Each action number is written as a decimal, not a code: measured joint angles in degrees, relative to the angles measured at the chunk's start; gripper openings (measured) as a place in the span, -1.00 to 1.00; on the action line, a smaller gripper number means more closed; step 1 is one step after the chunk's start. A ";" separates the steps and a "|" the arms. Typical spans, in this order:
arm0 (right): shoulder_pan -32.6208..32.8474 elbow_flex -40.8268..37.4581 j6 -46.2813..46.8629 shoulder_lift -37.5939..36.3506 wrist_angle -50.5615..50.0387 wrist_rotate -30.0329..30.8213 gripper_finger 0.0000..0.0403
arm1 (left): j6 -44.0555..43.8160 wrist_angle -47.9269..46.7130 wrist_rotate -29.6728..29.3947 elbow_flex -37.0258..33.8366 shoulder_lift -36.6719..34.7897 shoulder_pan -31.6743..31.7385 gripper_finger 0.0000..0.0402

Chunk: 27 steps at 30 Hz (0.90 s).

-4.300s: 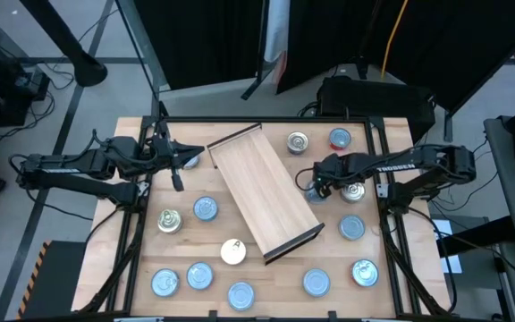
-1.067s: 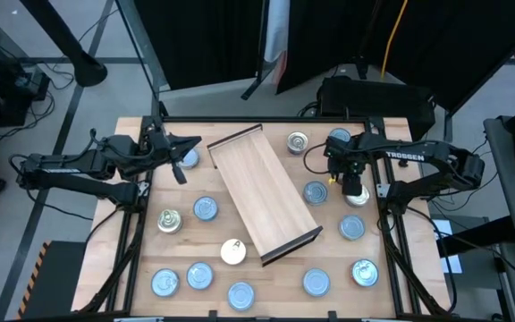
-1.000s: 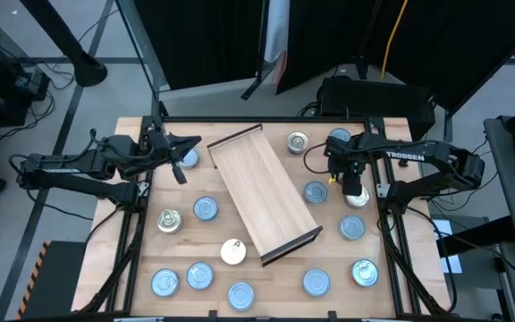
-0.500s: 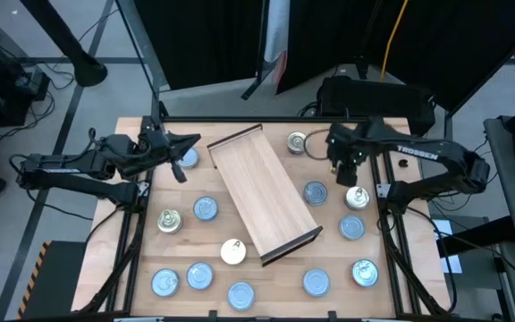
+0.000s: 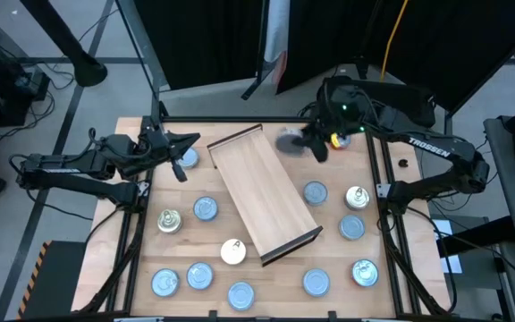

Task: Stack canned seafood by type on shelf
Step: Put the right green tuna can on the shelf

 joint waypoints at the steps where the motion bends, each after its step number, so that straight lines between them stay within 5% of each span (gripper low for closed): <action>1: 0.21 0.02 1.84 0.74 3.53 0.27 -0.33 | 0.12 0.00 0.00 0.01 0.00 0.00 -0.99; 10: 4.76 0.00 8.68 12.98 19.92 -0.28 -0.32 | 2.66 -1.67 0.00 0.02 -0.17 -0.01 -0.99; 16: 5.23 -0.02 16.29 22.82 29.39 -7.89 -0.32 | 2.87 -2.21 0.00 0.02 -0.17 -0.01 -0.99; 27: 3.34 -0.02 19.40 29.90 32.76 -10.32 -0.30 | 2.85 -2.26 0.00 0.02 -0.15 0.00 -0.99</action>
